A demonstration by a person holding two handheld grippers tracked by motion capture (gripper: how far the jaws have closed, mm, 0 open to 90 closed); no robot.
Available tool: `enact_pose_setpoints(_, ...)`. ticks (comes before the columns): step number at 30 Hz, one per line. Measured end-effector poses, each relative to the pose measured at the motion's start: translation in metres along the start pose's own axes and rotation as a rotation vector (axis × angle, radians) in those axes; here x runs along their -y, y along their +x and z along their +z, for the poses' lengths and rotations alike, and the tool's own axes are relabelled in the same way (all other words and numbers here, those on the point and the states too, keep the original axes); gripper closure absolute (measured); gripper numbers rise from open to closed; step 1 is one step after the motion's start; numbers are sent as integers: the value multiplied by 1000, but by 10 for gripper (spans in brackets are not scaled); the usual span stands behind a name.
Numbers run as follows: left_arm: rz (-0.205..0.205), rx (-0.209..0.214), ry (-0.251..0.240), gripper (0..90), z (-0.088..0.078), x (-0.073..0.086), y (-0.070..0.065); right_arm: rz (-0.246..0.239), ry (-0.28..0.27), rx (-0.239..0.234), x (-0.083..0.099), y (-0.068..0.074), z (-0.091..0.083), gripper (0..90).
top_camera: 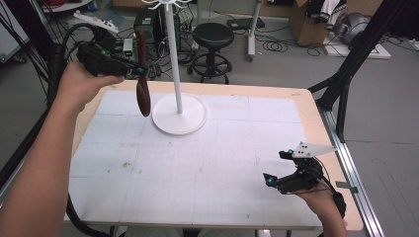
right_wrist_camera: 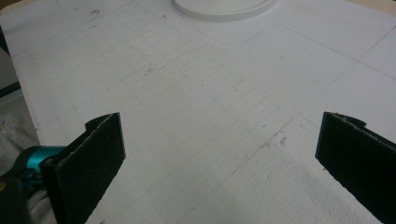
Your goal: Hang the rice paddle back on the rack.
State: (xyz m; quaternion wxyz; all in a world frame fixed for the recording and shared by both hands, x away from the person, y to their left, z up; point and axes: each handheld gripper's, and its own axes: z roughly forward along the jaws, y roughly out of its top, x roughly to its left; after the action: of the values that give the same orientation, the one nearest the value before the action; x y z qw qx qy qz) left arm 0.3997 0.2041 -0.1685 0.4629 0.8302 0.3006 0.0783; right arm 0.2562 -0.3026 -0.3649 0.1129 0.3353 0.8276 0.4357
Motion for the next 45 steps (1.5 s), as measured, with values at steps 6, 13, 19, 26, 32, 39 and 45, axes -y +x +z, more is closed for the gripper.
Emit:
enact_pose_setpoints(6,-18,-19,-5,778,-1,-8,7,2,3,-2,1,0,1,5)
enact_pose_setpoints(13,-20,-27,-2,778,2,-18,10,7,5,-3,1,-1,1,5)
enact_pose_setpoints(19,-22,-33,4,778,4,-28,11,8,6,-3,2,-2,2,5)
enact_pose_setpoints(26,-47,-56,-10,778,3,-43,19,2,0,-4,1,0,0,5)
enact_pose_setpoints(32,-55,-94,14,778,6,-47,22,7,-1,-4,1,-1,-1,5)
enact_pose_setpoints(39,-62,-111,25,778,8,-53,24,7,2,-9,2,-2,0,5)
enact_pose_setpoints(45,-74,-131,35,778,10,-59,27,9,3,-11,2,-2,1,5)
